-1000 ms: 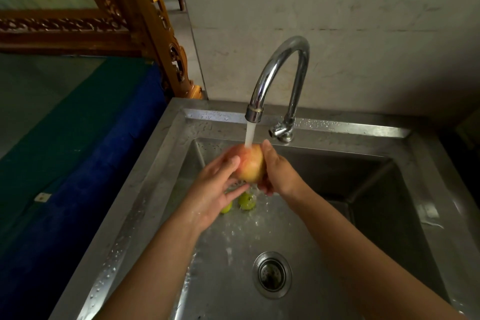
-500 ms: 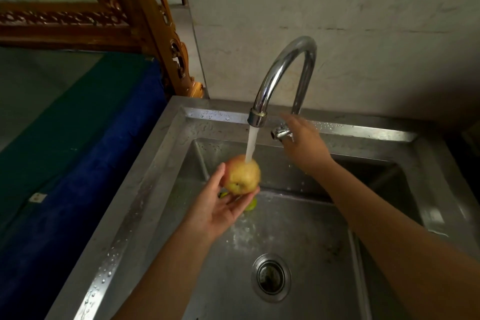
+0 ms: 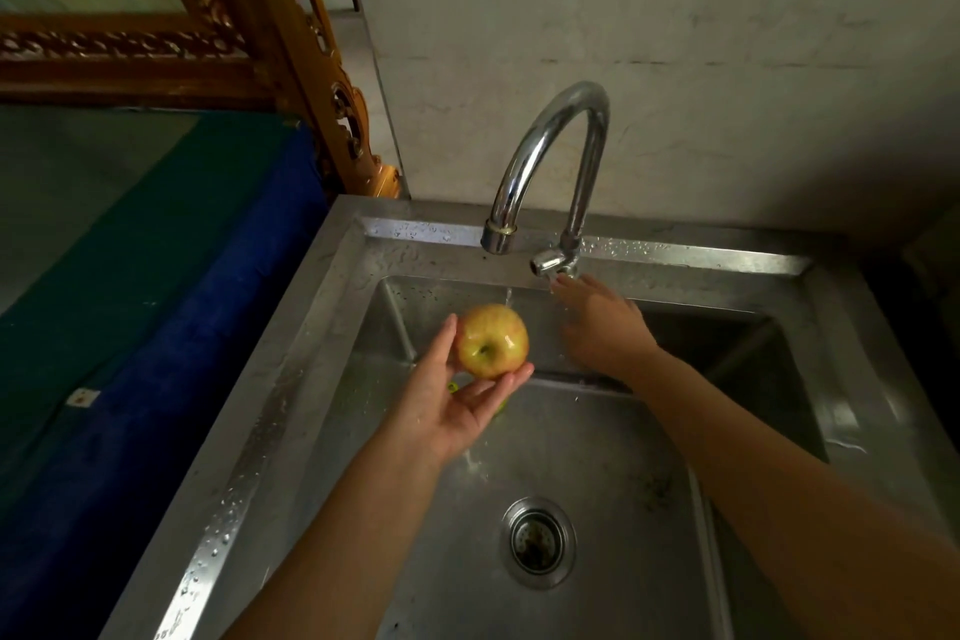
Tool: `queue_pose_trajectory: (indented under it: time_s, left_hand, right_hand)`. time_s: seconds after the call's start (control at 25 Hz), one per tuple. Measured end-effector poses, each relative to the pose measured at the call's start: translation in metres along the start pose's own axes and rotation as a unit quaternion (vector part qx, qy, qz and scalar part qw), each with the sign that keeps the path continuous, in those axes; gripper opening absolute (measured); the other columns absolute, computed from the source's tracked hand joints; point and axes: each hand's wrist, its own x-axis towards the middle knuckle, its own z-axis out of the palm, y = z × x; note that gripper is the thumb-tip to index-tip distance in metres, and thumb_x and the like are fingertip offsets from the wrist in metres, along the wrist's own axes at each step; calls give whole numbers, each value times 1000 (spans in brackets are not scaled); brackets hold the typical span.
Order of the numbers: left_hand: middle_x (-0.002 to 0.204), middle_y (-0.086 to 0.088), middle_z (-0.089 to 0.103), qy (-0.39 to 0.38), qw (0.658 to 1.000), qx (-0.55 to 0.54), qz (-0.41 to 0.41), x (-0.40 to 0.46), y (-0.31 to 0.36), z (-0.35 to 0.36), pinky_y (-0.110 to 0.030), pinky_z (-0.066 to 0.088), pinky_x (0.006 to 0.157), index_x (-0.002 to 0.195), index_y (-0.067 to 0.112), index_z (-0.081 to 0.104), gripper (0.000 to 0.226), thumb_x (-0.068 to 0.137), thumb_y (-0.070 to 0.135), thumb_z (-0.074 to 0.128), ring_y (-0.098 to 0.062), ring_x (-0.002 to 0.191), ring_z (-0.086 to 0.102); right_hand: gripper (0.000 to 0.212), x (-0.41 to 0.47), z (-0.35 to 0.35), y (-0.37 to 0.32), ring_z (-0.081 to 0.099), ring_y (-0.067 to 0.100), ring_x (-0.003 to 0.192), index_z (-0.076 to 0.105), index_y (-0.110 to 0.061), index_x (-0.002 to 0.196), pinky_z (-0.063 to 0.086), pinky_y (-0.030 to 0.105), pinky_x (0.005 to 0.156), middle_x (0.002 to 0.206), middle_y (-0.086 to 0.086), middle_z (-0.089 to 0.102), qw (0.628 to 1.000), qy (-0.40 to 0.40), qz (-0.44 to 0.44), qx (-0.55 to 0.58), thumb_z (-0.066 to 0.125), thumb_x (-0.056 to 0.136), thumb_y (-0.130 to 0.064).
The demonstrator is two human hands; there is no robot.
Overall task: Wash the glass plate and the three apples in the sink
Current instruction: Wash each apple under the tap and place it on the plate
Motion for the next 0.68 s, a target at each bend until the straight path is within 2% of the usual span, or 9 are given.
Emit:
queue_pose_trajectory:
  time_s: [0.04,0.12,0.16,0.24,0.32,0.4,0.48,0.56,0.68]
  left_hand:
    - [103,-26,55,5,1000,15,3,-3,-1,2,-28,58,46,122,11,55,60,76,50,61,-35,63,71]
    - [107,-23,55,11,999,47,11,-8,-3,6,-27,57,43,122,10,53,63,74,50,64,-36,65,71]
    - [109,-23,55,12,998,64,16,-12,-4,9,-27,56,43,122,9,53,65,73,49,65,-36,67,71]
    - [107,-22,58,12,995,98,24,-22,-8,15,-26,55,42,120,6,52,67,70,48,67,-36,68,72]
    - [99,-21,64,-3,990,139,27,-32,-15,20,-26,55,43,115,4,53,66,69,50,65,-33,67,72]
    - [89,-16,70,-16,977,209,31,-46,-23,28,-28,57,48,107,6,57,56,80,55,52,-29,69,73]
    - [90,-11,68,-21,959,277,62,-62,-31,40,-30,58,52,108,7,57,47,88,47,44,-23,74,71]
    - [96,-8,65,-56,939,316,123,-80,-43,53,-29,58,54,116,15,54,31,91,31,48,-20,76,70]
    - [103,0,65,-125,903,369,179,-111,-79,84,-29,58,58,102,33,57,16,89,24,52,-16,75,72]
  right_hand:
    - [44,-6,-10,-5,39,22,132,44,-10,134,31,31,106,145,10,43,992,-15,9,121,48,90,-11]
    - [43,-29,-25,-17,49,17,124,49,-8,130,39,28,103,137,10,51,930,-46,7,365,55,88,-9]
    - [46,-44,-30,-22,52,16,120,49,-9,131,43,27,101,134,9,54,900,-56,-1,432,59,85,-8]
    - [55,-69,-38,-27,59,19,114,49,-9,130,49,29,97,127,9,58,877,-72,-23,475,65,79,-2]
    - [57,-85,-45,-30,61,21,111,52,-9,127,50,31,96,124,11,60,879,-58,-24,473,69,74,2]
    - [53,-100,-56,-28,62,21,107,55,-8,122,51,32,95,120,16,62,871,-11,-7,492,69,72,5]
    - [49,-121,-70,-23,63,20,101,58,-9,117,52,34,93,116,18,64,853,21,9,521,69,72,4]
    - [46,-146,-83,-17,65,23,103,59,-8,117,53,38,91,115,16,66,845,35,16,534,70,72,-3]
    - [51,-197,-109,-4,64,30,104,56,-6,121,54,42,89,114,20,65,813,99,54,571,70,72,-7]
